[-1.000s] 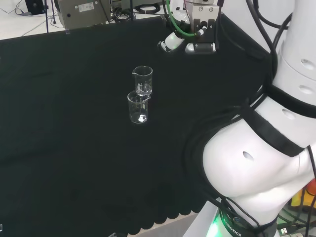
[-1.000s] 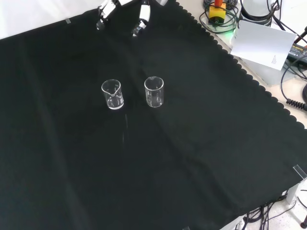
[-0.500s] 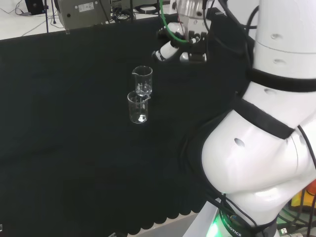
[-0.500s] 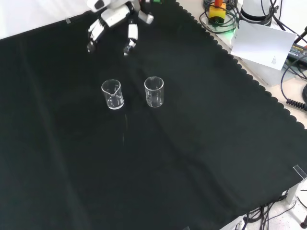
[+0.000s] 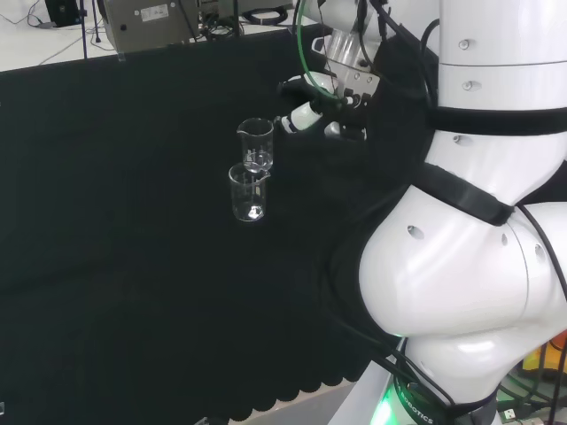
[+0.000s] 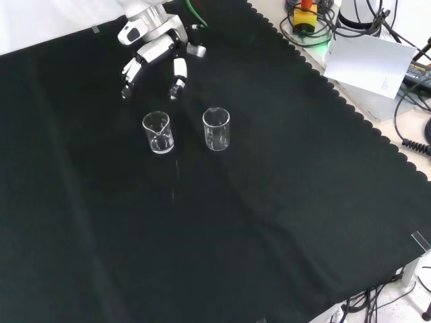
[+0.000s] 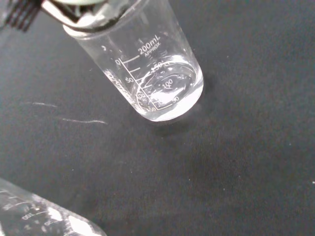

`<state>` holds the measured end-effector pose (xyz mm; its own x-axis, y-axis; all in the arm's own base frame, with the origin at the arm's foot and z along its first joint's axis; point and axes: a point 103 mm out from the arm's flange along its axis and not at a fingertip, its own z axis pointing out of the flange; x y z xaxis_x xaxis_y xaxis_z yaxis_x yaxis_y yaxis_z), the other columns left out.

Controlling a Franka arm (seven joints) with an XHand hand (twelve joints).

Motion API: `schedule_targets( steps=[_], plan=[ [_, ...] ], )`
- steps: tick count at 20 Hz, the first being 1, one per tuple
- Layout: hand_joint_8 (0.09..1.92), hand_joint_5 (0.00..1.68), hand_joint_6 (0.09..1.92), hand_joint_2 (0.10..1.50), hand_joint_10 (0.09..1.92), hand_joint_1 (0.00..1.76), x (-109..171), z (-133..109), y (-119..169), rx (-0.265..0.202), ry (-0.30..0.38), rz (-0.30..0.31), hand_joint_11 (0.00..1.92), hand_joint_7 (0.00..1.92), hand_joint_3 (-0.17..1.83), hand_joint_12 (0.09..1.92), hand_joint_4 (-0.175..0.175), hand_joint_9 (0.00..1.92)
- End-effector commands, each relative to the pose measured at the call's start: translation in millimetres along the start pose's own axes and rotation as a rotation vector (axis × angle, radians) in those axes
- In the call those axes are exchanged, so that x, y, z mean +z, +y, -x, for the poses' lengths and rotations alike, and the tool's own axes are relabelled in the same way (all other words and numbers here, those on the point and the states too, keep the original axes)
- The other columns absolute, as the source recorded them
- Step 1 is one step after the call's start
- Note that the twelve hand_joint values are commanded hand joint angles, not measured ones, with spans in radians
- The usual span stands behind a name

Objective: Pick up the beaker on the right.

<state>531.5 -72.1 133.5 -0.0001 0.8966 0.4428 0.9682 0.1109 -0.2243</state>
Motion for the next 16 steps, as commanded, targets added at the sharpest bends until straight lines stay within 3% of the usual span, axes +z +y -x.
schedule_targets(
  steps=[1,16],
  plan=[
    [0.70,0.44,0.09,0.58,0.62,0.90,20,8,12,-0.072,0.073,0.016,0.16,0.25,0.65,1.36,-0.039,0.40],
    [0.71,0.37,0.09,0.53,0.62,0.89,56,7,34,-0.121,0.143,-0.043,0.08,0.18,0.67,1.39,-0.035,0.38]
  ],
)
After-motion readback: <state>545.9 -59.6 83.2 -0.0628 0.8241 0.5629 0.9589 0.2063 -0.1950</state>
